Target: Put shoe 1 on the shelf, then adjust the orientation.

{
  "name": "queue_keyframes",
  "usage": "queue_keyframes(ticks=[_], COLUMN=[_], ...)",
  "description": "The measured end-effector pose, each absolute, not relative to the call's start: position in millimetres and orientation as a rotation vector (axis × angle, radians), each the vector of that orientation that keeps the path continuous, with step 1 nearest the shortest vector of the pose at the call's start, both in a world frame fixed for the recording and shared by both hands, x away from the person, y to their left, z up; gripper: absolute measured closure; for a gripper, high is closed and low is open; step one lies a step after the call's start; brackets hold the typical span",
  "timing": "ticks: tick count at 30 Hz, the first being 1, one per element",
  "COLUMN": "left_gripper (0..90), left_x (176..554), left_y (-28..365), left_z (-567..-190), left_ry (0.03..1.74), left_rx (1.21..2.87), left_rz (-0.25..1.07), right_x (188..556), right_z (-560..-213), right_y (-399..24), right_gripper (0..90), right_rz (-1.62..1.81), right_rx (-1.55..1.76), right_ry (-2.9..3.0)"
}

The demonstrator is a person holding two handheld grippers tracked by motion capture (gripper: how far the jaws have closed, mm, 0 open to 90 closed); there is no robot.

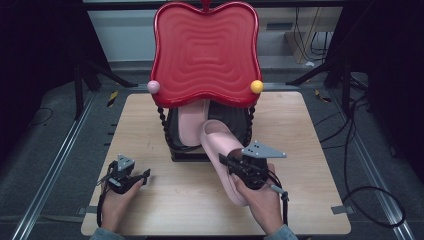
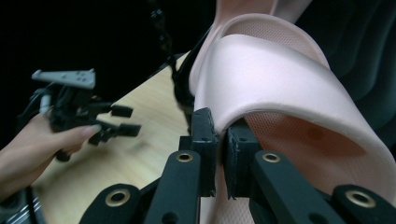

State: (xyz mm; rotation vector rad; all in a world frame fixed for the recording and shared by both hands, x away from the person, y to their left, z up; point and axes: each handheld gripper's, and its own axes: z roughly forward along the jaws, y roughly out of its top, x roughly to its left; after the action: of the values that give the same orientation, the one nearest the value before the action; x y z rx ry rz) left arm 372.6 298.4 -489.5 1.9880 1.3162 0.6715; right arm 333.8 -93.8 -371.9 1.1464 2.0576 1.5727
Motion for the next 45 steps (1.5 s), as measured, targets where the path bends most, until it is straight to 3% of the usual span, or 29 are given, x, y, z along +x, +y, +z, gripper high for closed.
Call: queue_keyframes(ticks=[45], left_gripper=[32.3], left_x=[372.1], left_y=[298.3], left_z=[-488.3], left_ry=[1.315], left_rx=[1.973], left_rz=[0.664], right_x=[379.5], right_z=[-371.5], right_y=[-47.4], right_gripper=[84.2], right_rz=[1.374], right_rx=[1.341], right_ry=[1.752])
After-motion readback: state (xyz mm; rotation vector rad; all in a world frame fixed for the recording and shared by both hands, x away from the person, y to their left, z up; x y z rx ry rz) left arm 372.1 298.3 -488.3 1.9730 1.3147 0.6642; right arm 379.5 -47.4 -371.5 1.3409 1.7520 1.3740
